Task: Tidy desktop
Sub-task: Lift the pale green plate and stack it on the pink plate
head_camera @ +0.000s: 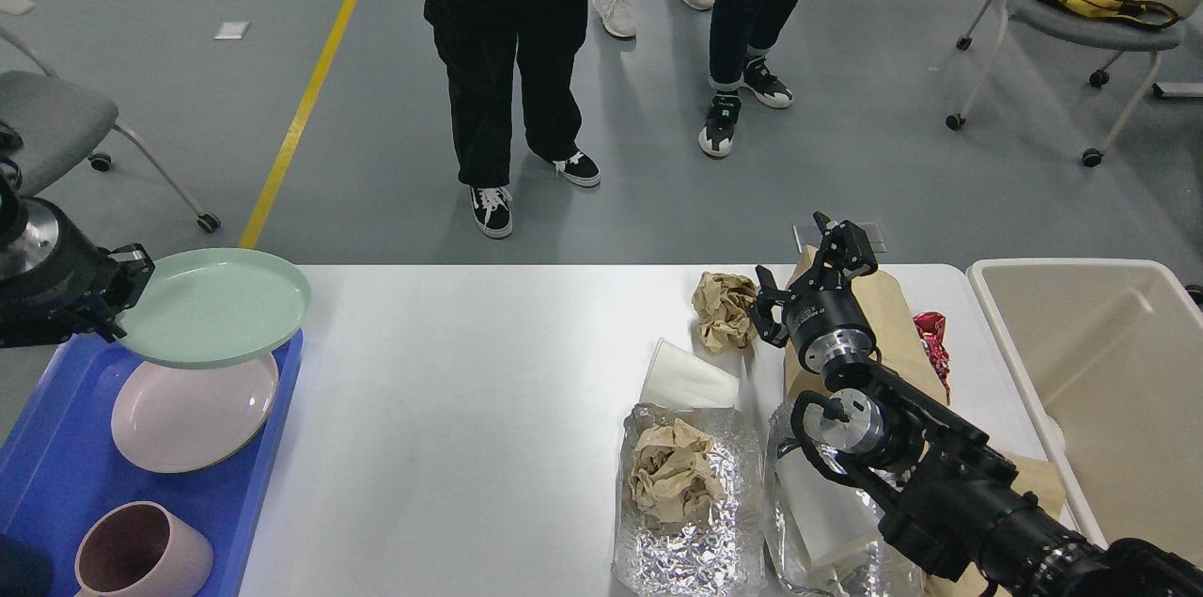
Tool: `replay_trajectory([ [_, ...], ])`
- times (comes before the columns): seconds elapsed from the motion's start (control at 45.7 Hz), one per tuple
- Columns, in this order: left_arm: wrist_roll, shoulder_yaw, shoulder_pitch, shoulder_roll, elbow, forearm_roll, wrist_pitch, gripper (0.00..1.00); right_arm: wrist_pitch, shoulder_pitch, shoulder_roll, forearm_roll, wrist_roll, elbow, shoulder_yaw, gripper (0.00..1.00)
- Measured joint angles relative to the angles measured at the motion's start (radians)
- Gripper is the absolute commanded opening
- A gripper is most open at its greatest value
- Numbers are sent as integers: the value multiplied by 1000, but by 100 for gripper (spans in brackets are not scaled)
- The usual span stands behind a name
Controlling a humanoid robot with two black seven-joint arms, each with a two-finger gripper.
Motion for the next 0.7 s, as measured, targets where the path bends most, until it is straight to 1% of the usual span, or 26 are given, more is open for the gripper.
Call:
replay_trajectory([
  [0.088,-46,-2,91,-4,1,1,149,0,0,0,0,0,0,0,0,100],
  [0.153,-95,-5,152,-7,1,1,241,0,0,0,0,0,0,0,0,100],
  [0.219,-148,-5,209,-13,4,1,300,0,0,0,0,0,0,0,0,100],
  [0.285,-173,-6,250,-21,16,1,322,0,0,0,0,0,0,0,0,100],
  [0.35,-183,-8,291,-26,45,1,341,1,0,0,0,0,0,0,0,100],
  [0.526,-195,-42,411,-55,134,0,386,2,0,0,0,0,0,0,0,100],
  [0.701,-199,-82,446,-71,148,-1,392,4,0,0,0,0,0,0,0,100],
])
